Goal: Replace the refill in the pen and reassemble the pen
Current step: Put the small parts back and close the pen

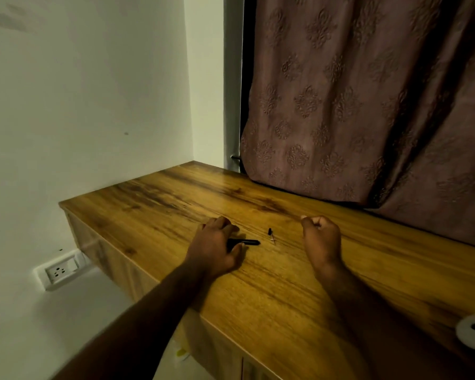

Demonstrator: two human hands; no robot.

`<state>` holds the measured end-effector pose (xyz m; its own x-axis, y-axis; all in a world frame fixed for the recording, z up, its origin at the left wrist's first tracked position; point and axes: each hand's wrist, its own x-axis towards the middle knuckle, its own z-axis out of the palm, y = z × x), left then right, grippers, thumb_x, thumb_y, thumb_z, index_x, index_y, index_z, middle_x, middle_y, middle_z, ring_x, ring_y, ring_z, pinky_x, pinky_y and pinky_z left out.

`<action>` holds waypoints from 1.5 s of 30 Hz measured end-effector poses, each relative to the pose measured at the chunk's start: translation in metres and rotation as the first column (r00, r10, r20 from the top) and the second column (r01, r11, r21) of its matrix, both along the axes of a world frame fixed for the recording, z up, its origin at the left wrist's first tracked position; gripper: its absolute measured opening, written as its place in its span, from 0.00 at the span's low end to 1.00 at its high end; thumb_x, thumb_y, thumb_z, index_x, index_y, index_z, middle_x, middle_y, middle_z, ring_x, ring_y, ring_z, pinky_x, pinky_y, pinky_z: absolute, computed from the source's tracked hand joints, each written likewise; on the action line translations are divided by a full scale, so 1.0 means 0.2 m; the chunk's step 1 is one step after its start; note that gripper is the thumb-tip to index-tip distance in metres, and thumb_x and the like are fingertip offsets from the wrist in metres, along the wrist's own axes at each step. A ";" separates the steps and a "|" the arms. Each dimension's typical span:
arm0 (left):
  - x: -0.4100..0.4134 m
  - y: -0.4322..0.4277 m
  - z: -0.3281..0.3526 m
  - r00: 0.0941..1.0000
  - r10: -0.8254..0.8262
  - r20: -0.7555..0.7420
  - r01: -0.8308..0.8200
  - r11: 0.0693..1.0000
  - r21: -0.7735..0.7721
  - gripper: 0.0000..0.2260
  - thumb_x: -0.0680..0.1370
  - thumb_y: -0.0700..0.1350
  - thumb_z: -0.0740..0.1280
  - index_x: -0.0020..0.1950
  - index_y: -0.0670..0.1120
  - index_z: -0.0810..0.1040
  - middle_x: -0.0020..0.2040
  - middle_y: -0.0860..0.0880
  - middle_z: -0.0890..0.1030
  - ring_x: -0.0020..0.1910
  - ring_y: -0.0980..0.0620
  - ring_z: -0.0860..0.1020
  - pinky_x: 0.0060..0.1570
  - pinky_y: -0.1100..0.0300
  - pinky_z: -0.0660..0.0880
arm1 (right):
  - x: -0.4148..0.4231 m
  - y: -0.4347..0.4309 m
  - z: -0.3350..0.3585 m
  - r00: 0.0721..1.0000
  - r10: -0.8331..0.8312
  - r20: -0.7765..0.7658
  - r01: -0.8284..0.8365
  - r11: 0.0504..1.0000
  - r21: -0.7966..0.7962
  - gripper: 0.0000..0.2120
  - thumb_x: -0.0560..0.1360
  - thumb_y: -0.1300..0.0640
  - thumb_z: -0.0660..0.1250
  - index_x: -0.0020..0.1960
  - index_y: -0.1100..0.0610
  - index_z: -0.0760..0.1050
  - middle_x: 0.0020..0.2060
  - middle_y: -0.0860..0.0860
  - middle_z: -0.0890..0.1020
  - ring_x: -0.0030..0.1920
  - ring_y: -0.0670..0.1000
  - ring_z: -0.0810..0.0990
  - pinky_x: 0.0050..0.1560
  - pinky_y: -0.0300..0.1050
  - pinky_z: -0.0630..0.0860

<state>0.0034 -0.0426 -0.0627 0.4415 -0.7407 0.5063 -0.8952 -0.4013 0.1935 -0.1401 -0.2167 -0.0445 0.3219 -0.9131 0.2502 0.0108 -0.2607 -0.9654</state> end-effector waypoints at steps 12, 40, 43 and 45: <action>0.00 -0.06 -0.01 0.995 0.009 -0.098 -0.003 0.998 0.061 0.18 0.69 0.52 0.58 0.53 0.52 0.81 0.48 0.49 0.79 0.51 0.48 0.75 0.54 0.49 0.72 | 0.10 0.11 -0.01 0.740 -0.118 -0.662 -0.092 0.957 -0.274 0.15 0.67 0.40 0.68 0.40 0.51 0.76 0.40 0.49 0.81 0.44 0.54 0.80 0.44 0.45 0.76; 0.01 -0.06 -0.02 0.995 -0.028 -0.099 0.028 1.000 -0.011 0.06 0.76 0.47 0.66 0.49 0.47 0.79 0.47 0.47 0.80 0.48 0.46 0.77 0.50 0.50 0.73 | 0.08 0.10 0.00 0.753 -0.198 -0.628 0.008 0.956 -0.293 0.09 0.74 0.47 0.63 0.43 0.52 0.76 0.42 0.49 0.82 0.43 0.55 0.80 0.42 0.45 0.77; 0.01 -0.05 -0.01 0.992 -0.043 -0.117 0.042 0.999 -0.019 0.07 0.76 0.48 0.64 0.49 0.47 0.78 0.46 0.48 0.82 0.46 0.45 0.78 0.48 0.50 0.72 | 0.06 0.07 -0.01 0.875 -0.128 -0.466 0.033 0.978 -0.207 0.09 0.75 0.51 0.64 0.37 0.50 0.72 0.37 0.46 0.80 0.41 0.52 0.80 0.43 0.45 0.77; 0.00 -0.05 -0.01 0.992 -0.049 -0.120 0.050 0.999 -0.001 0.10 0.76 0.49 0.65 0.55 0.48 0.78 0.51 0.47 0.82 0.50 0.46 0.78 0.52 0.50 0.71 | 0.05 0.07 -0.02 0.933 -0.077 -0.352 0.030 0.990 -0.135 0.07 0.76 0.53 0.66 0.39 0.51 0.73 0.35 0.46 0.78 0.41 0.51 0.79 0.39 0.41 0.73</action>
